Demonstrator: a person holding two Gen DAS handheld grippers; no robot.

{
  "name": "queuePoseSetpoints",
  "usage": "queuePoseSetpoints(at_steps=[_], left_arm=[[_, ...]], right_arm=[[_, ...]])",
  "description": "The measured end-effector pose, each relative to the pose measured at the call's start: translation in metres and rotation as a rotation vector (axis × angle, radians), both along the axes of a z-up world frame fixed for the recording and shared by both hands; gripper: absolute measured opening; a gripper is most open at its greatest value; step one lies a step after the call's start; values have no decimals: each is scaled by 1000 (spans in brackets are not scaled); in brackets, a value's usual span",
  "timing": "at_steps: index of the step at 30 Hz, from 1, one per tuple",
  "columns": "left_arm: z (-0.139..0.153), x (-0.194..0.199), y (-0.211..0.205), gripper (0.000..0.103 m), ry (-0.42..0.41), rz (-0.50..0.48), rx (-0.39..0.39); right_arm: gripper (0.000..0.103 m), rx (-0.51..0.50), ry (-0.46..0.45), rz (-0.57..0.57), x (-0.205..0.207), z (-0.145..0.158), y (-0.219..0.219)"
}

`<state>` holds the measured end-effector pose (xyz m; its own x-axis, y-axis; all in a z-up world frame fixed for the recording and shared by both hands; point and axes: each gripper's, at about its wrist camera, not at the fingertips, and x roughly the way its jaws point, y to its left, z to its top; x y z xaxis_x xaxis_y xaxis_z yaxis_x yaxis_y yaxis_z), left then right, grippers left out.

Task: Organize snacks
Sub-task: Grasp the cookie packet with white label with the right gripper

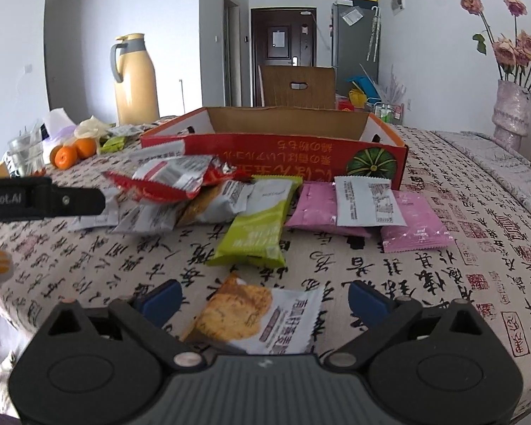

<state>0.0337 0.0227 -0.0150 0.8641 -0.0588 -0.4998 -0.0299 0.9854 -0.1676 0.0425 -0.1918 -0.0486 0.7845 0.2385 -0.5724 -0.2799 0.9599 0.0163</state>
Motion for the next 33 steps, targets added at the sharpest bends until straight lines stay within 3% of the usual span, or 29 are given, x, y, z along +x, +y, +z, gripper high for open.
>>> queuePoseSetpoints(at_steps=[8, 23, 28, 33], left_arm=[[-3, -4, -4, 103, 15, -4, 0], [-5, -7, -5, 103, 30, -8, -1], [-8, -5, -6, 103, 44, -7, -1], [-10, -3, -7, 103, 54, -8, -2]], right_arm=[[70, -10, 4, 32, -7, -8, 1], [54, -4, -35, 42, -16, -2, -4], [54, -3, -37, 48, -15, -1, -5], [70, -30, -16, 47, -12, -8, -1]])
